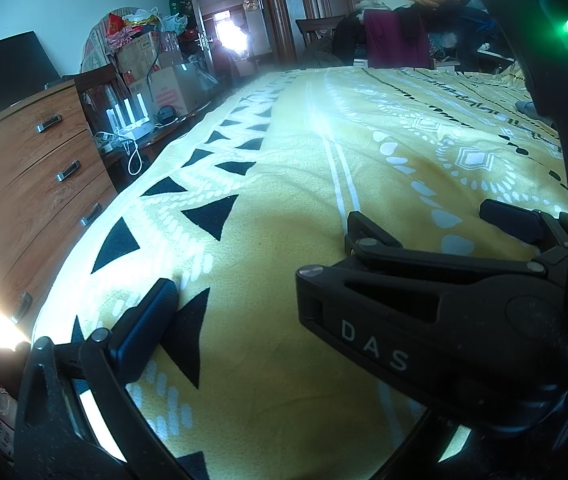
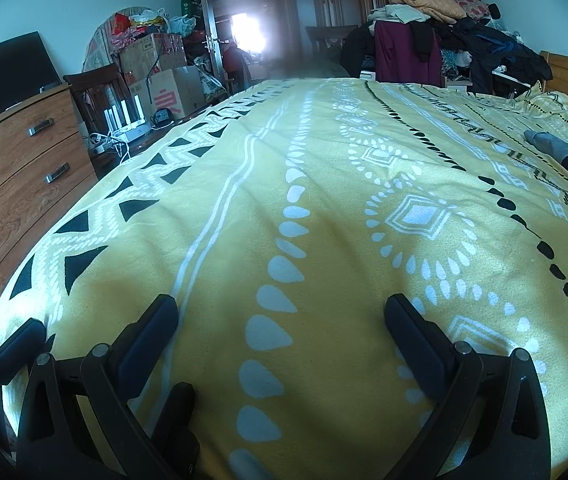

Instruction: Fold small clothes

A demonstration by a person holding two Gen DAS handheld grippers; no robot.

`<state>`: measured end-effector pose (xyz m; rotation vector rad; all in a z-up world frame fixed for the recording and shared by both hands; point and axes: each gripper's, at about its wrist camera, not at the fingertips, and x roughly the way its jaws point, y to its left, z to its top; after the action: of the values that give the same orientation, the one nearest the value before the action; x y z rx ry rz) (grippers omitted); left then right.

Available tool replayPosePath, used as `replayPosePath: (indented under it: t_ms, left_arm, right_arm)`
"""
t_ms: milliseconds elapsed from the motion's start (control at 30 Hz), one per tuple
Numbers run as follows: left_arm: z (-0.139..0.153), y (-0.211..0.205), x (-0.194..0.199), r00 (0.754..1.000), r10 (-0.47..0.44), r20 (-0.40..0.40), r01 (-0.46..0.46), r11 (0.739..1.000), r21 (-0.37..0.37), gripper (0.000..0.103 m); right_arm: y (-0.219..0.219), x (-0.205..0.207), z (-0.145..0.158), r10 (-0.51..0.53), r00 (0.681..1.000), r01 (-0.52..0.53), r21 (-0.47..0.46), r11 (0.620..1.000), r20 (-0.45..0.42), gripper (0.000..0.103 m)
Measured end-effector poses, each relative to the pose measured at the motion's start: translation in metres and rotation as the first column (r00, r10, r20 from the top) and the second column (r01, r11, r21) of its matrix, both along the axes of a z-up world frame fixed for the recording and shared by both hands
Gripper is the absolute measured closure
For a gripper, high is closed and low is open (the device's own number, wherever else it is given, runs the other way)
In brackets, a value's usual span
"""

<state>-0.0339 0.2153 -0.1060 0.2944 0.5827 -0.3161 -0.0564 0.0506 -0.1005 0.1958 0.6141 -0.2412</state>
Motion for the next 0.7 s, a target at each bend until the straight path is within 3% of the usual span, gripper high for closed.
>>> replayPosePath:
  t_ms: [500,600,700]
  left_arm:
    - [0.0,0.002,0.003,1.0,-0.007,-0.009,0.007,1.0,-0.008,0.0]
    - [0.004,0.007,0.009,0.998,-0.03,-0.049,0.028,0.998,-0.05,0.0]
    - [0.011,0.01,0.012,0.99,-0.07,-0.123,0.065,0.997,-0.044,0.0]
  right_arm:
    - [0.001,-0.002,0.0,-0.004,1.0,0.004,-0.021,1.0,0.0,0.0]
    - [0.0,-0.005,0.006,-0.023,1.0,0.023,-0.036,0.999,0.005,0.0]
    - [0.0,-0.01,0.014,-0.068,0.997,0.067,-0.046,0.997,-0.03,0.0]
